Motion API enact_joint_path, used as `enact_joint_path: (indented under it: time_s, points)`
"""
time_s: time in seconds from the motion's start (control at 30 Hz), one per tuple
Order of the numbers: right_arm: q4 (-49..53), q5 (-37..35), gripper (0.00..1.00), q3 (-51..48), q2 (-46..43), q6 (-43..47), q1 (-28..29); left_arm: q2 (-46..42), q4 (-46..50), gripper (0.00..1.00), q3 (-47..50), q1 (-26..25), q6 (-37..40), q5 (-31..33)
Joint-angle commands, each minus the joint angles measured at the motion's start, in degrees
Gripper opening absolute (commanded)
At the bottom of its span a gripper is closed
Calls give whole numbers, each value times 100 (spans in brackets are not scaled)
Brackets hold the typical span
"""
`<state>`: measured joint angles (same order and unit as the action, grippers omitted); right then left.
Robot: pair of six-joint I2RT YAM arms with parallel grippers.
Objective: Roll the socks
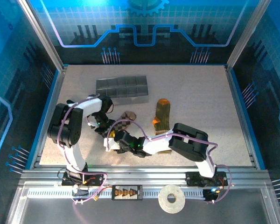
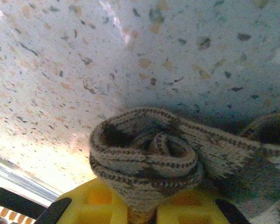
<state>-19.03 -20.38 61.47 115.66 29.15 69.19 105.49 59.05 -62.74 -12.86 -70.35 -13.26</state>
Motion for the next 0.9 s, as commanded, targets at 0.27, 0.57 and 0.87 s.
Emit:
enact_joint_path:
  time_s: [0.27,0.57,0.87]
  points:
    - [1213,-156,19,408,582,-582,-351,393,33,13,132,-94,196,460]
    - [1773,547,4,265,537,-1130,-467,-194,-27,35,7,-67,143,319]
    - [2076,1291,2,150,631,-1841,-693,-1411,-334,70,269,83,-262,339]
